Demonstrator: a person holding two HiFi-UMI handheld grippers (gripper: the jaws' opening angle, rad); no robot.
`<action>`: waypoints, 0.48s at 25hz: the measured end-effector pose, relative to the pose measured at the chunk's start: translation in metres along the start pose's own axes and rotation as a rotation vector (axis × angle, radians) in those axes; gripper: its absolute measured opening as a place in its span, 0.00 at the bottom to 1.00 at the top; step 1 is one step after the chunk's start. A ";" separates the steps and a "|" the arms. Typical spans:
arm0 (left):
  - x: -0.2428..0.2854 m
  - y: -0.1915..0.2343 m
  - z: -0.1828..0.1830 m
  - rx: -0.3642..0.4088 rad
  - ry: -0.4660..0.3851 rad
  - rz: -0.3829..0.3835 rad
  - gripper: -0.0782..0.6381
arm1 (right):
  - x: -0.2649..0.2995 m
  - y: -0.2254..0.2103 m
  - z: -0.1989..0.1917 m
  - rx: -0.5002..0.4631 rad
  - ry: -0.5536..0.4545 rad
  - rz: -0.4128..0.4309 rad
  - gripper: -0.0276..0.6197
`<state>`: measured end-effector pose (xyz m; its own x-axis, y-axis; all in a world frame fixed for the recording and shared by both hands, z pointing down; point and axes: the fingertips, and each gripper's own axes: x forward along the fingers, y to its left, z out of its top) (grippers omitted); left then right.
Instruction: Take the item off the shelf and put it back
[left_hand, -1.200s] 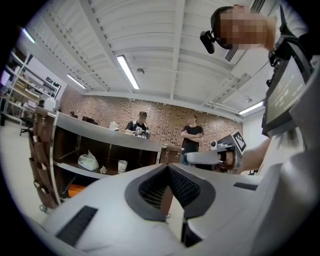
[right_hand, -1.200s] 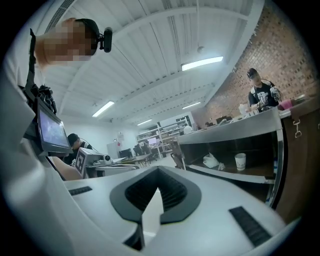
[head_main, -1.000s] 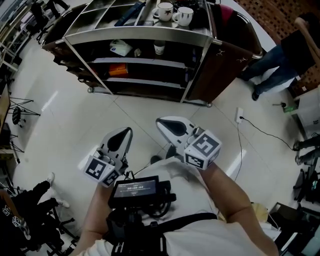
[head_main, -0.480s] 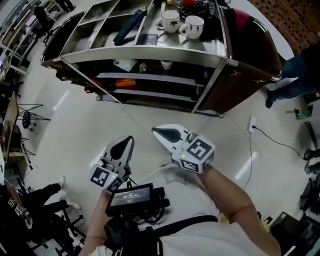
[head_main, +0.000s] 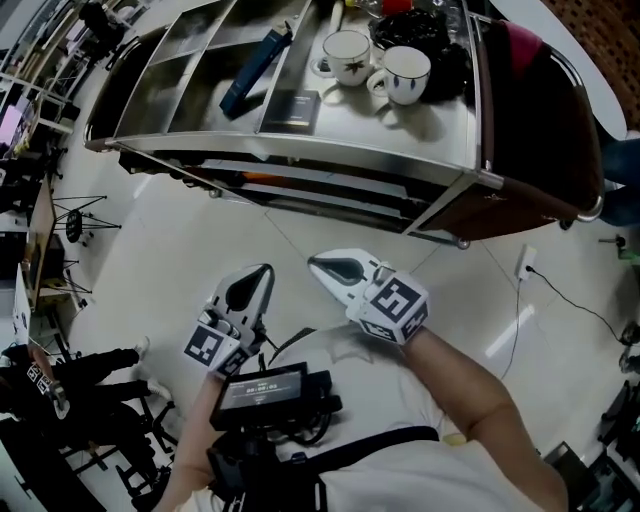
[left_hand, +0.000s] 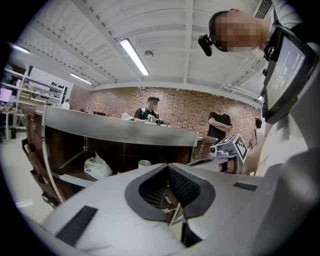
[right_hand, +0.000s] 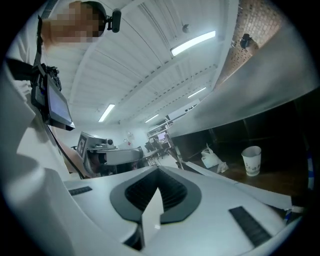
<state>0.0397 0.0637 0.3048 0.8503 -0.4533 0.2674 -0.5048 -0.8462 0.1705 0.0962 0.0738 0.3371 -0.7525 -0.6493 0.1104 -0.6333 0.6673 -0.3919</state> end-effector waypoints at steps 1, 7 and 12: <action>0.004 0.003 0.000 -0.004 0.005 0.015 0.11 | 0.000 -0.004 -0.002 -0.005 0.010 0.005 0.05; 0.020 0.023 -0.012 -0.034 0.031 0.087 0.11 | 0.008 -0.022 -0.017 -0.027 0.060 0.017 0.05; 0.021 0.044 -0.017 -0.065 0.033 0.145 0.11 | 0.026 -0.042 -0.025 -0.008 0.084 -0.031 0.05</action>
<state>0.0327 0.0219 0.3342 0.7631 -0.5591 0.3243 -0.6313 -0.7523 0.1884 0.0987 0.0381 0.3793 -0.7449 -0.6368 0.1989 -0.6576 0.6506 -0.3799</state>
